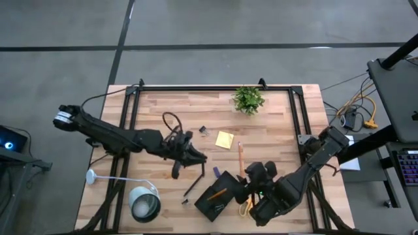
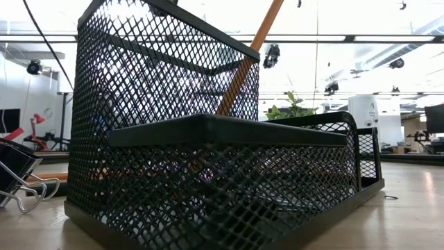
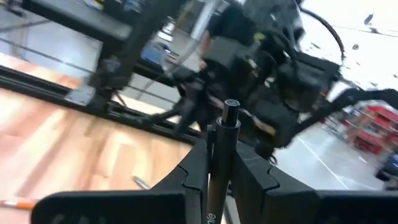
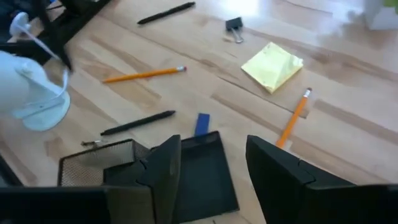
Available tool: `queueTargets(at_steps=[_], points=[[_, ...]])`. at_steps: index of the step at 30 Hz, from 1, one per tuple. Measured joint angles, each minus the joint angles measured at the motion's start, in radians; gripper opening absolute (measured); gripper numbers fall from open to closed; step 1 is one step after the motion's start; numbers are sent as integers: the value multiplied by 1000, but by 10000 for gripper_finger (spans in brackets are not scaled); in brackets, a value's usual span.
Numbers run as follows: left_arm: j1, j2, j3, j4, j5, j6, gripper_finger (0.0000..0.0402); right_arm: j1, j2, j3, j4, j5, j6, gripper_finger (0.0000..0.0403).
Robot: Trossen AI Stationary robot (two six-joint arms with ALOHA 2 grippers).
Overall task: Pick and place office supplies into organizer
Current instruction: Put the bottom pen into the desk organizer
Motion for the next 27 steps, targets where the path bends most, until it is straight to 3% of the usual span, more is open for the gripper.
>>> queueTargets(at_steps=[5, 21, 27], points=[[-36, 94, -23, 156, 27, 3, 28, 15, -1, 0, -12, -11, 23, 171], [-118, 285, -57, 239, 41, 70, 28, 21, -1, -1, -12, -33, 11, 173], [-124, 341, -57, 352, 39, 74, 28, 21, -1, -2, -9, -35, 15, 173]])
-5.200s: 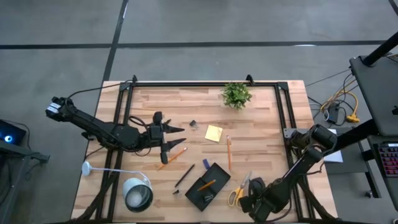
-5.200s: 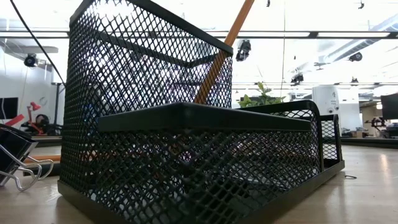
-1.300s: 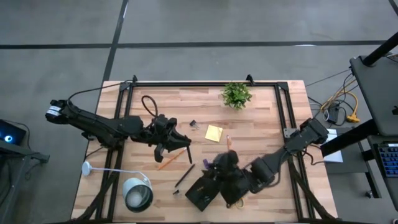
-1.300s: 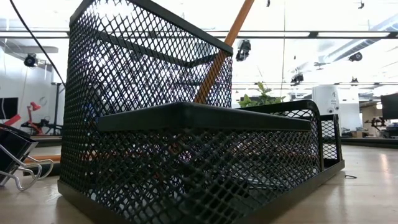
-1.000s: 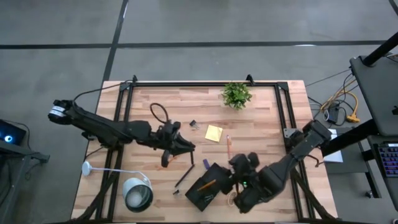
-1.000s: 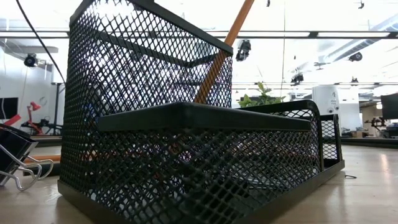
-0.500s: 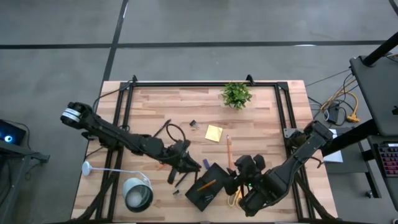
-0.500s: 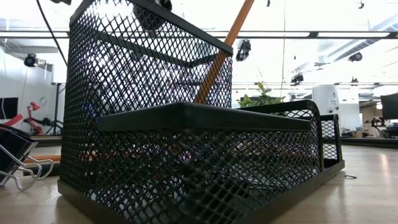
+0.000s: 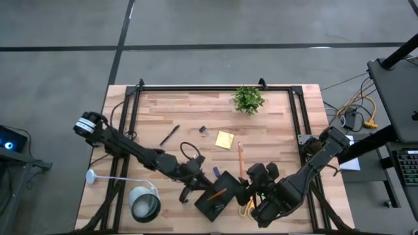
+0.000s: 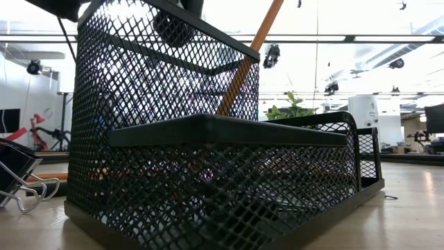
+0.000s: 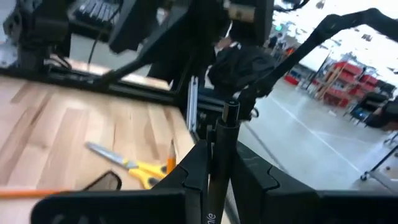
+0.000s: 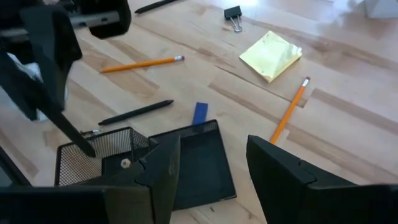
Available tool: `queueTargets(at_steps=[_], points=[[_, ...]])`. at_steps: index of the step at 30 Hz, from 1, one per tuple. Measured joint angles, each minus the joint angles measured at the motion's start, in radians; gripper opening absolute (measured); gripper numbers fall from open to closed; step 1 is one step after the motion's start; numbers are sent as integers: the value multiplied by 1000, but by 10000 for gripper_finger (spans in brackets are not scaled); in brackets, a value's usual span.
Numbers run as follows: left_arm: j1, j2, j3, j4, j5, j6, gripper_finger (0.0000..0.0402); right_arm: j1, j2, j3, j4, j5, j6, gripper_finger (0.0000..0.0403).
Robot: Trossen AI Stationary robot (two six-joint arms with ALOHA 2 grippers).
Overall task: Pick and place office supplies into organizer
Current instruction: Put the bottom pen into the desk organizer
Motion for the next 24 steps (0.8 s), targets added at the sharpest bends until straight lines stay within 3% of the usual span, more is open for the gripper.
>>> queueTargets(at_steps=[12, 24], points=[[-5, 91, -4, -5, 0, -6, 29, 0, -1, 0, 7, -7, 3, 173], [-5, 108, -4, 11, -15, -16, 69, 0, -1, 0, 8, -7, 2, 173]])
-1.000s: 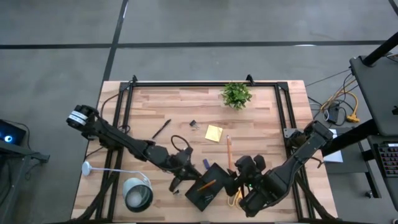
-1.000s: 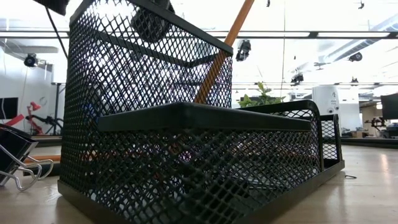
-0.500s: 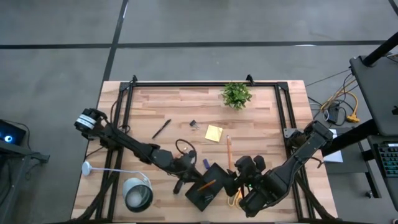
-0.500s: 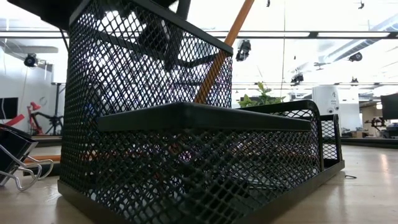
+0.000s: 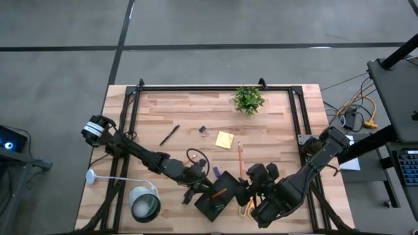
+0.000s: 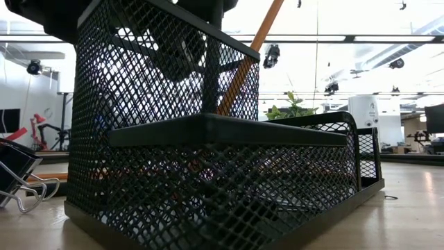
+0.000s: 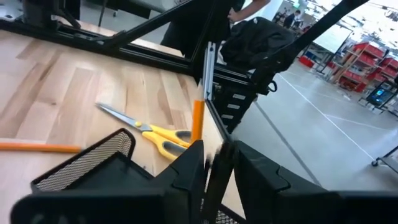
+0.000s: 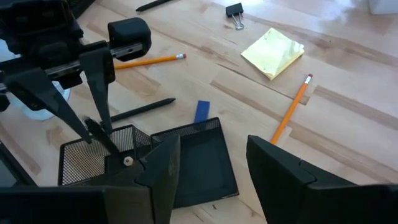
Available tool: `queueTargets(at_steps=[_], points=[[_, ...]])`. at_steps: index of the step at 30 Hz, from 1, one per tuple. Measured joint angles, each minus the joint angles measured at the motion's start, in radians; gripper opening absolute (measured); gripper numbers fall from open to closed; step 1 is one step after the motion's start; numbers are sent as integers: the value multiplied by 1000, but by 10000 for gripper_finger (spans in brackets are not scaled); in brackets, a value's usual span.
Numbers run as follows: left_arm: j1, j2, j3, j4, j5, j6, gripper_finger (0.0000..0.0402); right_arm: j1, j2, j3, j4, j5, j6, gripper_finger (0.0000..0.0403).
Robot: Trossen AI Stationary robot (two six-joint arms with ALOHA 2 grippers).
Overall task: Pick and place office supplies into organizer
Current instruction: Put the bottom pen into the desk organizer, then put the scissors into the desk organizer
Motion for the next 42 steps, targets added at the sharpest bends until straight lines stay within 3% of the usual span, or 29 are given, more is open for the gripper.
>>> queueTargets(at_steps=[10, 19, 26, 34, 42], points=[[1, -6, 0, -32, -3, 21, 72, 0, 0, -2, -1, 0, -2, 173], [22, -179, 7, -27, -44, 74, 73, 7, 0, -8, -36, -15, 115, 173], [53, -320, 7, -35, -55, 123, 73, 14, 2, -8, -22, -294, 209, 163], [62, -416, 6, -85, -65, 175, 73, 92, 8, -12, 7, -382, 363, 148], [62, -430, 6, -84, -64, 176, 73, 140, 73, -25, 25, -505, 488, 135]])
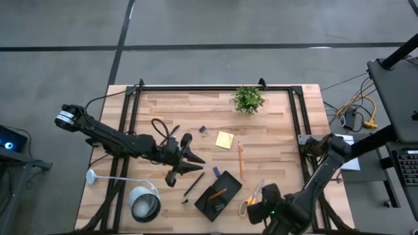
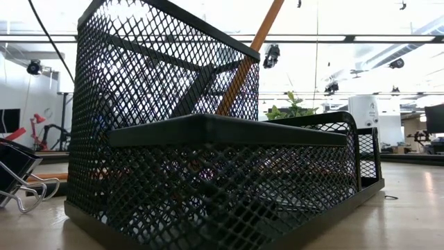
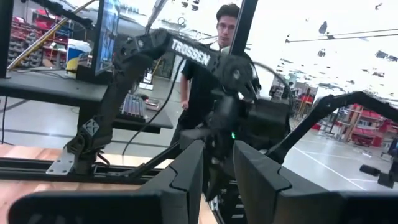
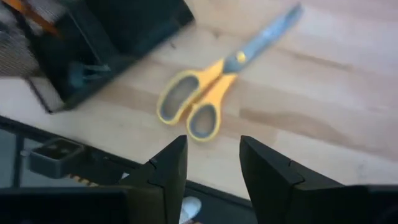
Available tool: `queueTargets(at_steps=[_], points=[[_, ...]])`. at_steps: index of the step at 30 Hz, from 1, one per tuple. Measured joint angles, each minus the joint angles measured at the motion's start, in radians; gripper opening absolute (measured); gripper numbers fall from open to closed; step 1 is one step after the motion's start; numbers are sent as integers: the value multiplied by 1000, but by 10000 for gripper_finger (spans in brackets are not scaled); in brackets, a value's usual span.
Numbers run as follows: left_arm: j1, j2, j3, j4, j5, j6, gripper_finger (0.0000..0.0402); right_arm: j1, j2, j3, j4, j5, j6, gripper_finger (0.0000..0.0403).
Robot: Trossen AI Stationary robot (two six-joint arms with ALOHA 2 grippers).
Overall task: Pick and place office supplies into organizer
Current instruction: Put the scissors into the desk organizer
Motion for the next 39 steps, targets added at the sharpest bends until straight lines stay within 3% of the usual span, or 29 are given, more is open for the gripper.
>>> queueTargets(at_steps=[7, 13, 20, 24, 29, 39], points=[[-1, -28, 0, 5, 2, -8, 73, -4, 122, 0, 195, -27, -83, 132], [-1, -68, 0, 5, 3, -7, 73, -1, 208, -1, 201, -142, -32, 129], [-1, -79, 0, 1, 3, -6, 73, -16, 237, -1, 222, -137, -38, 132], [-1, -79, 0, 0, 3, -7, 73, -37, 236, 4, 247, -38, -170, 125], [-1, -79, 0, 1, 3, -7, 73, -76, 230, 9, 265, -85, -303, 118], [-1, -79, 0, -1, 3, -7, 73, -100, 245, 1, 293, -66, -760, 114]])
